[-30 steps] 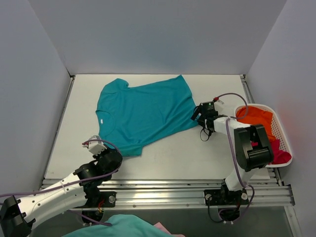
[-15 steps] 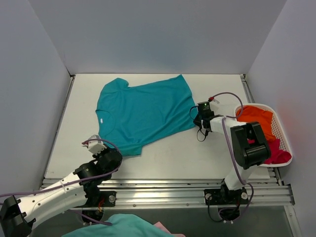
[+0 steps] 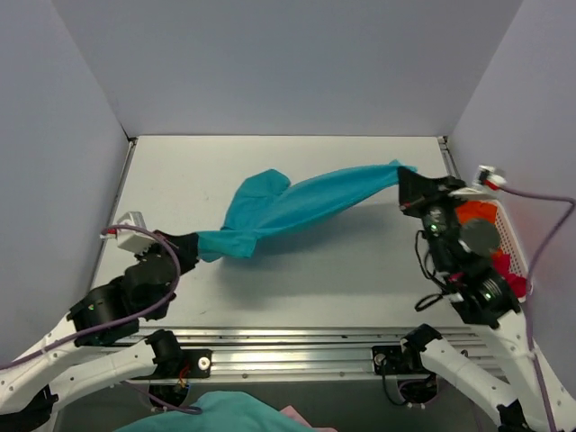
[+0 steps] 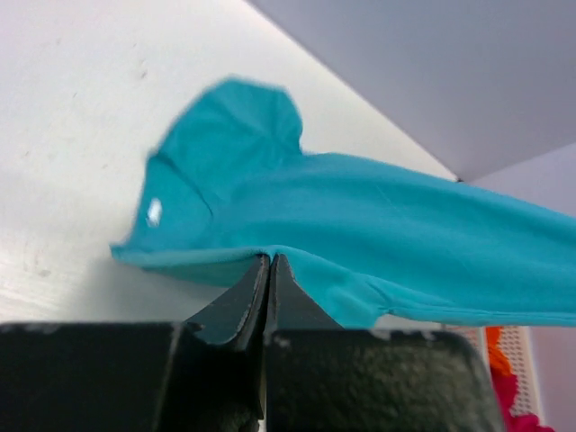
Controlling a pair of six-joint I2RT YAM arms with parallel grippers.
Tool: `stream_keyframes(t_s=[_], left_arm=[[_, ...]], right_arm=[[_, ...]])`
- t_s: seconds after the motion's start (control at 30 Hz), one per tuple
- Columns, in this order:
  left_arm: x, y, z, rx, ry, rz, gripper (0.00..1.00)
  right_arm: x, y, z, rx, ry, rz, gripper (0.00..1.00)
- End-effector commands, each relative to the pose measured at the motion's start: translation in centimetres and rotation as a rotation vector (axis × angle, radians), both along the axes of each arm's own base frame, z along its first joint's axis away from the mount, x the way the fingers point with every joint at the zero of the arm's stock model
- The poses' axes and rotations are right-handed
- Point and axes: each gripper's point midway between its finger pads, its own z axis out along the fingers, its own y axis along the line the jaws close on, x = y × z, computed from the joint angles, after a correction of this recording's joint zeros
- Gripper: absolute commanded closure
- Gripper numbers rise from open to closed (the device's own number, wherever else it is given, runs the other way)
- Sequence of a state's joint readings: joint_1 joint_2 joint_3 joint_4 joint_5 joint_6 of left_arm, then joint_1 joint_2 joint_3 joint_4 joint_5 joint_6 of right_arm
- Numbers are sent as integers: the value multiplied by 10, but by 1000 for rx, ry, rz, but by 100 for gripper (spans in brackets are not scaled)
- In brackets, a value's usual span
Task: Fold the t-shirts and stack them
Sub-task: Flatten the tshirt out
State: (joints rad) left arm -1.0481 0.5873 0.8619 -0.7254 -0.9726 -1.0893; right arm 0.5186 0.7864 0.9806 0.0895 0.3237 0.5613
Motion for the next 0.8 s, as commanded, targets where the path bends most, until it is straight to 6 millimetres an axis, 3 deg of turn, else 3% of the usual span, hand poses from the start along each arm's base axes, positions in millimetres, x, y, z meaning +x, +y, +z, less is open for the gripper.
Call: stream_keyframes(t_s=[0.0,0.03,0.07,0.13,0.17,0.23,0.27,0.3,0.37,0.4,0.43,0.53,0.57,0.63,0.67,0.7,0.73,0.77], left_arm=[[-7,16,70,73,-105,-51,98],[-9,16,89,62,-136,-78,98],[-14,12,122,23,-184,-136,98],[-18,12,155,47,-245,-183,98],[-23,12,183,19,-281,-211,98],[-26,12,208,45,-330,-243,98],[-25,6,219,54,-343,-260,98],[-33,9,247,39,-410,-299,98],[-33,4,268,66,-450,-325,98],[-40,15,291,41,-492,-317,98],[-36,14,298,66,-494,-302,98],[-36,43,330,47,-557,-189,98],[-32,51,340,66,-579,-132,98],[-24,71,341,91,-544,4,98],[-17,70,339,154,-528,35,98],[-14,70,343,143,-533,71,98],[-11,67,341,158,-525,86,98],[-1,56,327,238,-492,102,98]], right_arm=[[-58,-16,77,3,-282,87,100],[-72,-19,96,12,-348,105,100],[-88,-24,115,11,-424,120,100],[-120,-30,144,29,-533,161,100],[-137,-38,166,46,-591,165,100],[-152,-40,185,38,-645,184,100],[-166,-46,205,49,-696,188,100],[-167,-46,213,44,-707,187,100],[-181,-54,236,54,-761,170,100],[-176,-54,241,51,-759,154,100],[-172,-62,252,79,-753,107,100],[-153,-73,263,116,-714,11,100],[-136,-81,259,129,-655,-61,100],[-94,-75,261,113,-555,-129,100],[-71,-68,249,76,-478,-152,100],[-29,-56,230,37,-381,-193,100],[-15,-52,227,27,-347,-213,100],[6,-45,210,2,-285,-230,100]])
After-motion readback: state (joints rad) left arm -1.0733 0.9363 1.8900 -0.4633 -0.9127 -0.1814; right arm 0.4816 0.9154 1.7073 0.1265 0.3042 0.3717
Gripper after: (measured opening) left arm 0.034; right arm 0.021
